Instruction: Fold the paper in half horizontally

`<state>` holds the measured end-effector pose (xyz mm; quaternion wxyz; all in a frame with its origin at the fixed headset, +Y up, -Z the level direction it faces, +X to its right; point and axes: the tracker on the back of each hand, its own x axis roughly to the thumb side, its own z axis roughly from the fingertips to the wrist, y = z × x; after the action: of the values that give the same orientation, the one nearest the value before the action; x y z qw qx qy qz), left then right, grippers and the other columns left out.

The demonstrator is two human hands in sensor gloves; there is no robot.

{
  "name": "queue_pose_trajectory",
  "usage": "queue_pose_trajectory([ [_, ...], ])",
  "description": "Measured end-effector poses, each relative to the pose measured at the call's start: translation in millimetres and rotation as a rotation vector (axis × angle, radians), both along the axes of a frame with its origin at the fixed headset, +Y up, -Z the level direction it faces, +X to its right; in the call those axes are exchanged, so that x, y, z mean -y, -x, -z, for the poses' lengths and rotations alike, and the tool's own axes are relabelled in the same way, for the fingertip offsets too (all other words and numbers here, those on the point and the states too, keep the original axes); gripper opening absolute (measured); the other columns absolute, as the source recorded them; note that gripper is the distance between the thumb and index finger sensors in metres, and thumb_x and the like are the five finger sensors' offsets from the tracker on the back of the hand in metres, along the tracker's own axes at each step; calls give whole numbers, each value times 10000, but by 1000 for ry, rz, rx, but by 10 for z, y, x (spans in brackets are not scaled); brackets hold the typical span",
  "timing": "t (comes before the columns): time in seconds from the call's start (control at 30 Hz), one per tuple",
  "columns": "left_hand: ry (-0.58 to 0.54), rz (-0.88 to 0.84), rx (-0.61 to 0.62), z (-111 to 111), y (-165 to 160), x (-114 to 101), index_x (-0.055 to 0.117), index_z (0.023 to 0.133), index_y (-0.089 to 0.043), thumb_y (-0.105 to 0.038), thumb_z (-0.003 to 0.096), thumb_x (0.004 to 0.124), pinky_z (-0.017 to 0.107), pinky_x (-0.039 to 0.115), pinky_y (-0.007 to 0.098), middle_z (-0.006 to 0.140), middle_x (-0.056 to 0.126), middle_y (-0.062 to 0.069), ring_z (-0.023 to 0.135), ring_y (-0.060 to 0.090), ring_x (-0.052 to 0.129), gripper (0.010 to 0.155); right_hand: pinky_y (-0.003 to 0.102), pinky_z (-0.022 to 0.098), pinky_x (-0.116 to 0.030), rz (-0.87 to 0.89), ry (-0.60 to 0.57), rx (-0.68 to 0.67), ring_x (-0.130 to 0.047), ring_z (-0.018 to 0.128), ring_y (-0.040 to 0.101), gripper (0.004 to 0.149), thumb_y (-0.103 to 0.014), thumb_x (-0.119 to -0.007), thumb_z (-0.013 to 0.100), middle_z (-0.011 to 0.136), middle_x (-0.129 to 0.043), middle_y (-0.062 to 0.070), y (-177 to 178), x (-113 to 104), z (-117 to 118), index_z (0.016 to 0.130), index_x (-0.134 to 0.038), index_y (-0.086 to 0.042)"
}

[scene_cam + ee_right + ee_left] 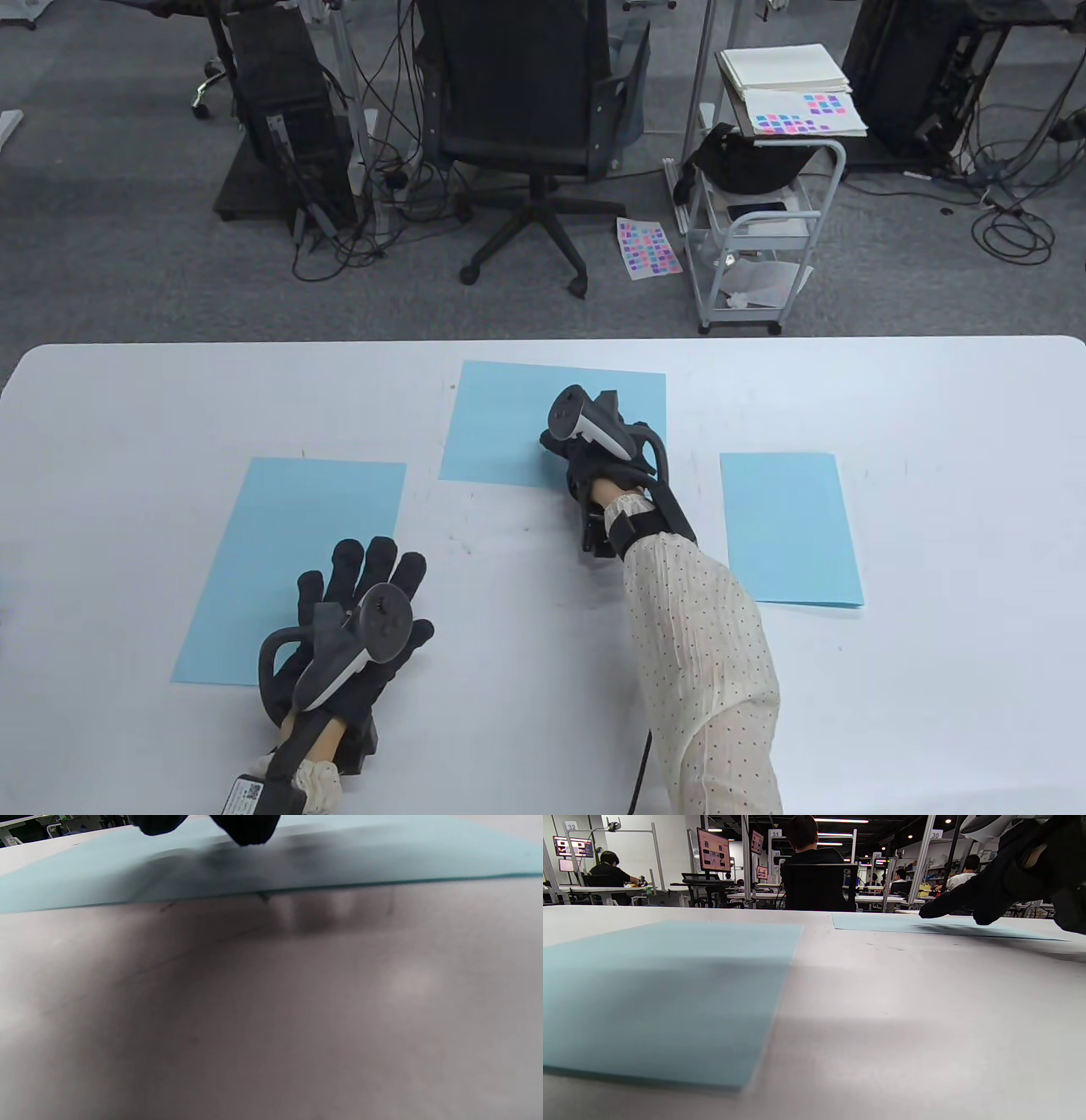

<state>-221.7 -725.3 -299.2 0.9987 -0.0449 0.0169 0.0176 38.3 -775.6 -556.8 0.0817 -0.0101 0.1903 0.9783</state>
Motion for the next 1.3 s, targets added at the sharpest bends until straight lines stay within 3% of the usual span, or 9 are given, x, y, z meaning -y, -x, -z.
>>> queue_pose_trajectory([
  [0.3,4,6,7,3,-7,-2,329,1018,-574,-643,329,626,874,302,569,1193,245,-217,1161,171,203,753,676,720,-69,-32,77,-27,-80,1074,333,693,-84,-659,496,1157,-243,-175,11,43,-9,973,-431,-533],
  [0.53,-2,-1,11,-2,-15,-10,331,1018,-573,-643,329,625,874,302,569,1193,243,-215,1160,171,203,752,681,694,-1,-79,200,-82,10,1050,327,691,-194,-700,506,1140,-174,-131,42,-26,-105,1004,-348,-519],
  [0.7,6,0,12,-10,-27,-2,335,1017,-573,-643,328,626,873,306,569,1193,247,-216,1160,171,206,752,679,698,-13,-98,160,-101,-13,1053,330,678,-338,-771,465,1100,-320,-93,60,-54,-160,1009,-397,-491],
  [0.9,9,-1,8,-11,-27,-1,335,1017,-572,-643,328,626,874,305,568,1193,245,-216,1160,171,205,751,681,705,-40,-72,125,-52,-51,1045,343,698,-508,-758,406,990,-386,-62,84,25,-222,983,-367,-473],
  [1.17,13,2,11,-11,-33,-1,337,1017,-573,-643,328,626,874,307,567,1192,249,-217,1160,170,207,750,690,719,-144,-99,56,57,-170,1044,352,709,-586,-720,370,902,-483,-26,234,64,-304,966,-370,-426],
  [1.3,8,0,13,-8,-32,-1,342,1018,-570,-642,328,627,874,308,567,1193,250,-214,1160,171,208,749,649,739,-303,-90,34,85,-265,1032,369,704,-576,-722,377,901,-501,-2,272,59,-333,972,-390,-399],
])
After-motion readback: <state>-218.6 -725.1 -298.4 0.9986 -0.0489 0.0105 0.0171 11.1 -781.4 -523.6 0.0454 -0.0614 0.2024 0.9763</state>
